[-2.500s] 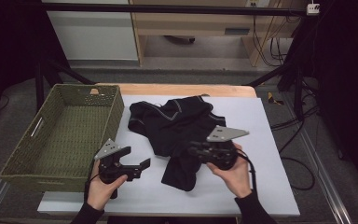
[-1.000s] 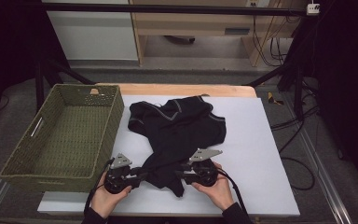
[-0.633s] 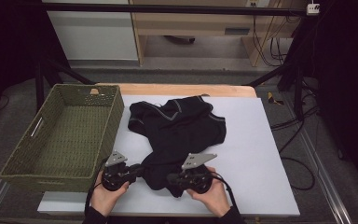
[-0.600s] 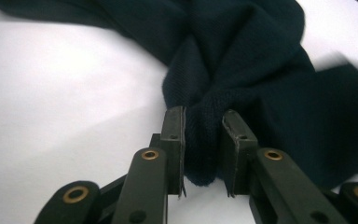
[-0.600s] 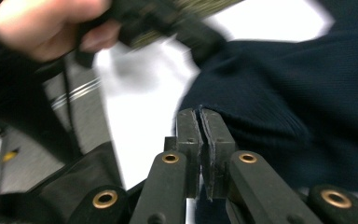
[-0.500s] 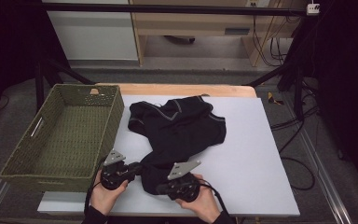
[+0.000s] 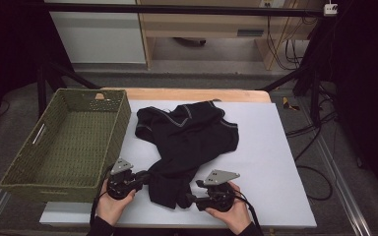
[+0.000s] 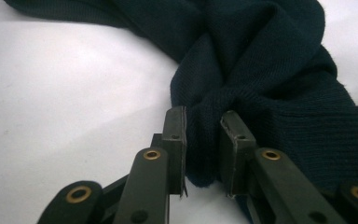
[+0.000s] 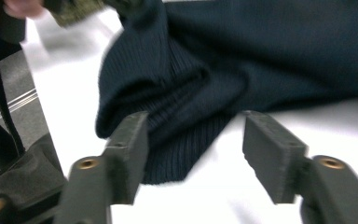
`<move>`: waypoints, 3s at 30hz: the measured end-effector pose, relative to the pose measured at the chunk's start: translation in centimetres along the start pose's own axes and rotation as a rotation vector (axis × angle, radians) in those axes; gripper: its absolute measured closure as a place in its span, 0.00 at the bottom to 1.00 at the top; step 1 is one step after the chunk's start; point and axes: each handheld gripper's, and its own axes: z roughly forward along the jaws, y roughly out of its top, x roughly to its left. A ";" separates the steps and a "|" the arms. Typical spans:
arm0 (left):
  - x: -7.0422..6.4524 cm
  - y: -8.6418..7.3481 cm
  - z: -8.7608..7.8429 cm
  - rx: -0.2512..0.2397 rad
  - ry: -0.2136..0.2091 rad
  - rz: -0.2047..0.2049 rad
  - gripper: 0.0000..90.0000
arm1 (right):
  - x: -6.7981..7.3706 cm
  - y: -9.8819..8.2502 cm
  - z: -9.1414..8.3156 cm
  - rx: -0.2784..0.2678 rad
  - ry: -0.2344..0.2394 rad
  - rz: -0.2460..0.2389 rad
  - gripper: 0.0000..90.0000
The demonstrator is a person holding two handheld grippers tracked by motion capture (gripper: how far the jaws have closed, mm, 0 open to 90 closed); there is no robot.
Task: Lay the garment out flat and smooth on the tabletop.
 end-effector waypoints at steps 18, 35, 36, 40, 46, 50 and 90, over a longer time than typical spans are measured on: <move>0.0 0.0 -0.2 -0.009 -0.058 0.008 0.82 | -0.7 1.0 -2.2 0.043 -0.017 -0.011 0.94; -1.6 -0.5 1.3 0.016 -0.136 0.074 0.57 | -7.3 -1.8 -6.4 0.069 -0.397 0.072 0.82; -1.5 -0.5 1.3 0.017 -0.135 0.067 0.57 | -7.2 -1.7 -6.6 0.055 -0.395 0.060 0.79; -1.5 -0.5 1.3 0.031 -0.130 0.054 0.61 | -6.0 -0.8 -7.2 -0.016 -0.309 0.026 0.68; -1.4 -0.5 1.3 0.041 -0.134 0.051 0.70 | -2.5 0.2 -3.6 -0.037 -0.036 0.016 0.52; -1.3 -0.4 1.3 0.042 -0.137 0.053 0.70 | -0.9 0.7 -0.4 -0.002 0.062 0.017 0.50; -0.7 -2.6 -1.1 0.145 0.060 -0.063 0.54 | -6.1 -1.9 -5.2 0.040 -0.250 0.060 0.52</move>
